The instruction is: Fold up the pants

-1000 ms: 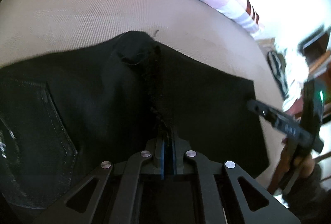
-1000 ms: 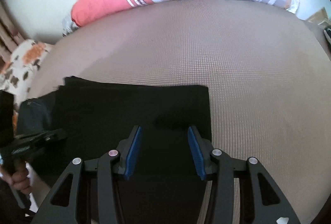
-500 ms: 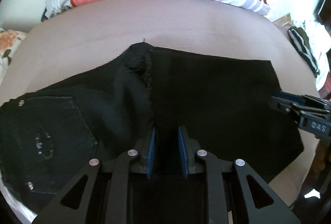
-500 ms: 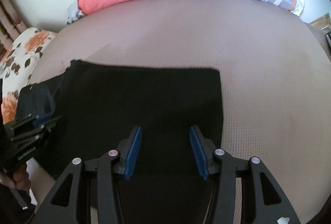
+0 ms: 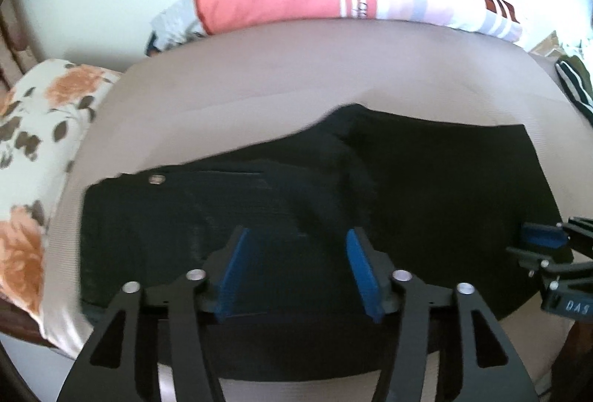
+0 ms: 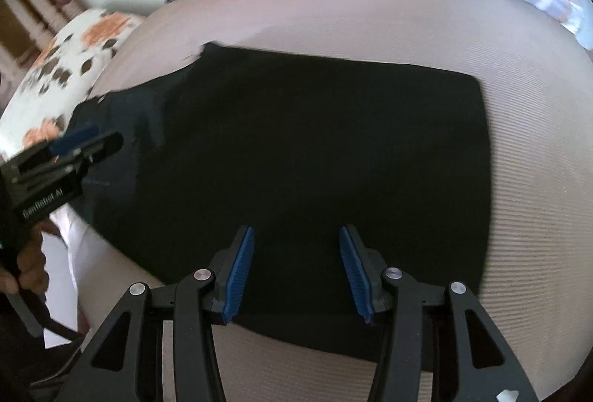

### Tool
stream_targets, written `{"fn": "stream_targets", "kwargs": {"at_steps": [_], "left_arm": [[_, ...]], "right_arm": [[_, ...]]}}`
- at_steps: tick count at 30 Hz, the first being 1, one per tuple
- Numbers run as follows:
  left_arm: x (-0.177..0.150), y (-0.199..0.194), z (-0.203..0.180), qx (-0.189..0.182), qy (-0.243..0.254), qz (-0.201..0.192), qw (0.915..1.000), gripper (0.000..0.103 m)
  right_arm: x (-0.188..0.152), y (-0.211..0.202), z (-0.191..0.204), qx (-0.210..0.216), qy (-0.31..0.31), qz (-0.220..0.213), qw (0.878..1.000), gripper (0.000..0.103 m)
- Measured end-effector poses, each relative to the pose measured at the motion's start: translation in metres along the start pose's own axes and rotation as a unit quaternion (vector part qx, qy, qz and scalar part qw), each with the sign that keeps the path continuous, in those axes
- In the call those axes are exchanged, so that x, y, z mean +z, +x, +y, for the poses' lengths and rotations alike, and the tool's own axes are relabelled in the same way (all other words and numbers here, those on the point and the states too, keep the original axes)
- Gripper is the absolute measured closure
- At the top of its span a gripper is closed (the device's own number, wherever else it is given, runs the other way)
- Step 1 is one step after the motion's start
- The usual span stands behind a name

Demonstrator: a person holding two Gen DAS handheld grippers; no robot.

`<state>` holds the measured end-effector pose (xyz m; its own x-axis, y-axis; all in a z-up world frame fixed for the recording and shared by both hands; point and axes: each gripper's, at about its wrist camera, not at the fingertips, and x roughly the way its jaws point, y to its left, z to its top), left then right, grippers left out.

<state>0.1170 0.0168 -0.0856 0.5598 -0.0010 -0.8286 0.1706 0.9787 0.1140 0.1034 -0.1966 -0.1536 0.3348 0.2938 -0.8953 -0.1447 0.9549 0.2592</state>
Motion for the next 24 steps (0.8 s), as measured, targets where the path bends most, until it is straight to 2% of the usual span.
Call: {"fn": "stream_targets", "kwargs": {"at_steps": [3,8,13,17,20,24], "left_arm": [[0.002,-0.011,0.027,-0.001,-0.009,-0.007,0.9999,0.040],[0.009,-0.018,0.100,-0.021,-0.075,-0.005,0.9970,0.038],[0.008,-0.009,0.178,-0.037,-0.134,0.022,0.9901,0.037],[0.000,0.008,0.224,-0.039,-0.153,0.039,0.9867,0.037],[-0.010,0.024,0.251,-0.073,-0.168,0.052,0.9817,0.037],[-0.023,0.048,0.272,-0.147,-0.196,0.070,0.9670,0.037]], "right_arm": [[0.004,0.010,0.025,0.018,-0.020,0.013,1.000,0.056],[0.011,0.022,0.056,0.035,-0.042,0.024,0.998,0.055],[0.025,0.030,0.069,0.058,-0.036,0.037,0.997,0.051],[0.038,0.038,0.079,0.066,-0.032,0.044,0.996,0.051],[0.047,0.044,0.088,0.068,-0.031,0.048,0.996,0.051],[0.059,0.048,0.091,0.083,-0.011,0.058,0.995,0.050]]}}
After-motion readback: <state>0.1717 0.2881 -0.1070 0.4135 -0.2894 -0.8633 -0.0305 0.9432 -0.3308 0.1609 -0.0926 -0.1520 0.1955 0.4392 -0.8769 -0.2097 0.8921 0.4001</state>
